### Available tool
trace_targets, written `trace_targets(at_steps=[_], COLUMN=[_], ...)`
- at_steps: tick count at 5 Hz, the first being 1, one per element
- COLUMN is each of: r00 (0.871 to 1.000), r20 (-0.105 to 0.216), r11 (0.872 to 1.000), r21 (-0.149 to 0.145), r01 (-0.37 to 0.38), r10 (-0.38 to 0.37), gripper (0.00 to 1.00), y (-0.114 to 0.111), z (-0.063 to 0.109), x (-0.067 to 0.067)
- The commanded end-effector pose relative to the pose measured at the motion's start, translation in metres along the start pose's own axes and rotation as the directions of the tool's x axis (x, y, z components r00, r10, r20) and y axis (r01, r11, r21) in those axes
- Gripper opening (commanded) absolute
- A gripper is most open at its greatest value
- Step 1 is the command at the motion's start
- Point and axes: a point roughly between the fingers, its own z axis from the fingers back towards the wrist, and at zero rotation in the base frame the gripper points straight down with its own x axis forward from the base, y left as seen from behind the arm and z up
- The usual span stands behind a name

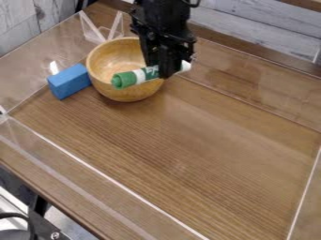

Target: Remove the green marker from inside the brown bowl and put it on the table

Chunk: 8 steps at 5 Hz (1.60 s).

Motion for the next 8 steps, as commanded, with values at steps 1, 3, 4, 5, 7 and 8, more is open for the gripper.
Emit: trace_targets(at_steps=[1,3,4,5,7,8], r00=[0.997,0.996,0.995,0.995,0.993,0.993], r20=[0.069,0.078,0.082,0.086,0.091,0.094], r11=[0.999,0.999,0.998,0.998,0.997,0.996], r21=[0.028,0.032,0.033,0.035,0.039,0.041], r01=[-0.023,-0.044,-0.053,-0.060,-0.073,-0.078], r10=[0.021,0.042,0.050,0.057,0.070,0.074], gripper=[0.00,0.00,0.00,0.00,0.00,0.00], y=[0.0050,0.0060,0.0064,0.0069,0.0089,0.0091], z=[0.0169,0.0136,0.0123,0.0107,0.0089,0.0078], x=[0.0053,0.0063,0.0068,0.0072,0.0076,0.0081])
